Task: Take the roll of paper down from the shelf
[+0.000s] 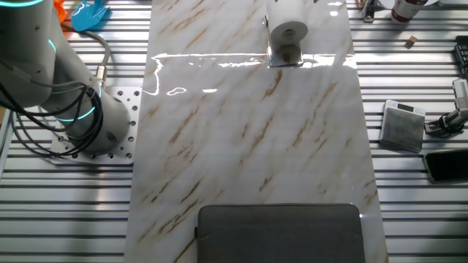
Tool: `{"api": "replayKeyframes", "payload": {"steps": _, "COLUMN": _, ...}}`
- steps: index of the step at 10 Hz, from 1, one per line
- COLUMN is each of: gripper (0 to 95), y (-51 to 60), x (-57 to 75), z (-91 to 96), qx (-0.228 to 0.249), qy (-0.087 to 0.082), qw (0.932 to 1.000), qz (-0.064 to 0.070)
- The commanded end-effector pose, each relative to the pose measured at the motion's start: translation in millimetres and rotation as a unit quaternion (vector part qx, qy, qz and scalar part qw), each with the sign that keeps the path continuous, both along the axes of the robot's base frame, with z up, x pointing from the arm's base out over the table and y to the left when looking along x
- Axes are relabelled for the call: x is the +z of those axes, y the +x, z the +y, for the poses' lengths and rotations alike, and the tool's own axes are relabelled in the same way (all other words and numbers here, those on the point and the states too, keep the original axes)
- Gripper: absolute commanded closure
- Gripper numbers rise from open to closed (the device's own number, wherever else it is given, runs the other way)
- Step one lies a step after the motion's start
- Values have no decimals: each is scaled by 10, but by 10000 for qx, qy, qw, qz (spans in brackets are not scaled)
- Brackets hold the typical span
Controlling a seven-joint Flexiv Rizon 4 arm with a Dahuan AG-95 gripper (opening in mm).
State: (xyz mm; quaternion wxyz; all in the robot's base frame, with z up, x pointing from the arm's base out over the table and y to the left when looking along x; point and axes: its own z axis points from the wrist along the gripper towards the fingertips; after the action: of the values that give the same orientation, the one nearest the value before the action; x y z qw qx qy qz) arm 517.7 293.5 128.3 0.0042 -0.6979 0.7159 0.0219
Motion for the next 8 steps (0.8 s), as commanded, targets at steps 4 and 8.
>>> {"api": "replayKeyframes", "payload": {"steps": 4, "gripper": 0, "y": -24, "x": -105, "z": 22, "qx": 44, "qy": 20, "qw": 10000, "qz": -11}}
{"api": "replayKeyframes", "payload": {"steps": 8, "gripper": 0, "y": -50, "x": -216, "z": 58, "qx": 96, "qy": -11, "qw": 10000, "qz": -1}}
